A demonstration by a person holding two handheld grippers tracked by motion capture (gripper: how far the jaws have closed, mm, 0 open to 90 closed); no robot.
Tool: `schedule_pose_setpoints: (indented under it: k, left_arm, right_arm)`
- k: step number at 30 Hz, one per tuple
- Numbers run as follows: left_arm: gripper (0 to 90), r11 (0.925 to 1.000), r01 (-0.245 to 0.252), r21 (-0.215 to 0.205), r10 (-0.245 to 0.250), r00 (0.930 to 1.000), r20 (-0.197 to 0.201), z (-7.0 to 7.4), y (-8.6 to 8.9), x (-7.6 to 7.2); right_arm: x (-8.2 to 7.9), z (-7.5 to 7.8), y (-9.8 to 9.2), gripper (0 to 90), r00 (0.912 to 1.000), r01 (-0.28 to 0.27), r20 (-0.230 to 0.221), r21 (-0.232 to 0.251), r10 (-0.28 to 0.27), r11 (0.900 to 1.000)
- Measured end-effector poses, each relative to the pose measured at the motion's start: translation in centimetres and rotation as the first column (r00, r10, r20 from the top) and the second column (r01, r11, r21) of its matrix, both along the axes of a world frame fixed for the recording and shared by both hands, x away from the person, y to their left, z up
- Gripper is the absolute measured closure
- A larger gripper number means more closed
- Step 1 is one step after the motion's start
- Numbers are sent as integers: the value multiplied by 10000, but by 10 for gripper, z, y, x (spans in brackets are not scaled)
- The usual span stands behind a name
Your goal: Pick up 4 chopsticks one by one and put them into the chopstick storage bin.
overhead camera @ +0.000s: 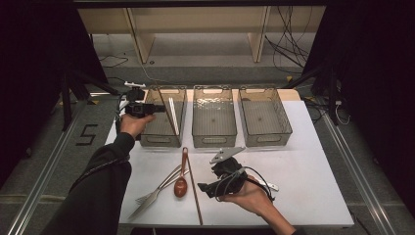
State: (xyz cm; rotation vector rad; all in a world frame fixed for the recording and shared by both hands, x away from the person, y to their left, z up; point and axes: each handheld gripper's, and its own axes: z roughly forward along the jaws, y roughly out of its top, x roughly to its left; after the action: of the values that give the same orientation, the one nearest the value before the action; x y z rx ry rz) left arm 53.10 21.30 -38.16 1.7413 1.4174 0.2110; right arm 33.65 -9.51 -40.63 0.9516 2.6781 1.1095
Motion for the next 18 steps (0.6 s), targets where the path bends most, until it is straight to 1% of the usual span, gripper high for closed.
schedule_pose_setpoints:
  k: [1, 2, 4, 6, 8, 11, 12, 15, 18]
  left_arm:
    - [645, 10000, -66, -1, 66, 10000, -54, 0, 1, 0]
    - [628, 10000, -48, -49, 48, 9999, -98, 0, 1, 0]
    - [574, 9999, 139, -24, -140, 9996, -230, 1, 1, -2]
    - [493, 9998, 217, -18, -217, 9995, -242, 3, 1, -5]
    - [436, 9995, 297, -97, -297, 9995, -93, 6, 0, -9]
    - [374, 9979, 571, -321, -562, 9980, 288, 14, -2, -19]
    - [351, 9965, 765, -339, -750, 9962, 440, 18, -1, -24]
    - [303, 9941, 968, -498, -920, 9916, 906, 25, -1, -39]
    - [283, 9901, 1288, -554, -1205, 9837, 1333, 30, 3, -57]
  right_arm:
    - [0, 0, 0, 287, 10000, -3, -8, 1, 3, 10000]
    - [0, 0, 0, 287, 10000, -4, -4, 0, 4, 10000]
    - [0, 0, 0, 287, 10000, 10, 0, 3, -10, 10000]
    - [0, 0, 0, 288, 10000, 24, -10, 3, -24, 10000]
    - [0, 0, 0, 287, 10000, 52, -7, -7, -52, 10000]
    - [0, 0, 0, 287, 10000, 83, 28, -67, -83, 9999]
    - [0, 0, 0, 287, 10000, 94, 25, -82, -93, 9999]
    - [1, -1, 1, 287, 9998, 193, 11, -191, -193, 9996]
    - [0, -2, 2, 288, 9997, 228, -18, -354, -228, 9991]
